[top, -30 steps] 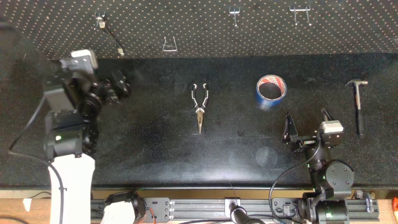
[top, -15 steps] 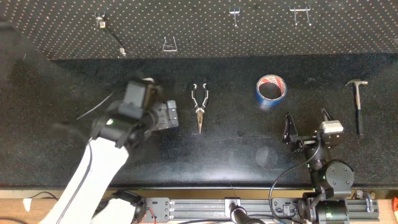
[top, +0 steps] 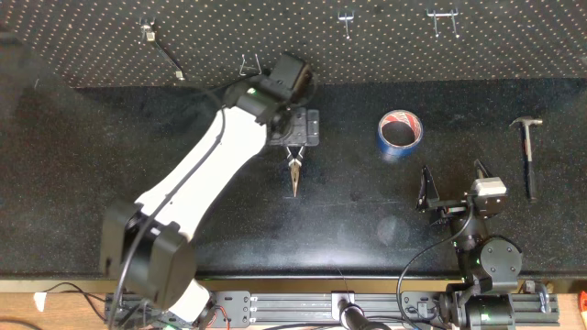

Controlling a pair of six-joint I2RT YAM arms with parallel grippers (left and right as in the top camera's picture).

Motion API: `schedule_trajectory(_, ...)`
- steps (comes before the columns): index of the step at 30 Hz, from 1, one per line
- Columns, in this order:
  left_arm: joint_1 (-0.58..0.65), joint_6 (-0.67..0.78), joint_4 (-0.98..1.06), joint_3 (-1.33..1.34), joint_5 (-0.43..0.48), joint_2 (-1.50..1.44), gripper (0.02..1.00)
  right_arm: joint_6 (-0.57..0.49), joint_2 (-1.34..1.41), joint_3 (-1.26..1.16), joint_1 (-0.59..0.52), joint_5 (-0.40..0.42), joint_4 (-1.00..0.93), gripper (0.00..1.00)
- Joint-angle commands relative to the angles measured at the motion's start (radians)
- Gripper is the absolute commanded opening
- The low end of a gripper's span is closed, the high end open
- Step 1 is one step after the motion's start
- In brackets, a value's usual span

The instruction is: Place Tools Onto Pegboard

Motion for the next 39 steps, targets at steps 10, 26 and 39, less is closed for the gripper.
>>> schedule_trajectory(10, 0.003, -0.011, 0.042, 0.060, 0.011, 0.163, 0.996, 0.014, -0.006, -0.003, 0.006, 0.009, -0.006, 0.976)
schedule_trajectory(26, 0.024, -0.029, 0.068, 0.060, 0.033, 0.216, 0.996, 0.014, -0.006, -0.003, 0.006, 0.009, -0.006, 0.974)
schedule_trajectory(39, 0.036, -0.054, 0.064, 0.059, 0.049, 0.249, 0.996, 0.014, -0.006, -0.003, 0.006, 0.009, -0.006, 0.976)
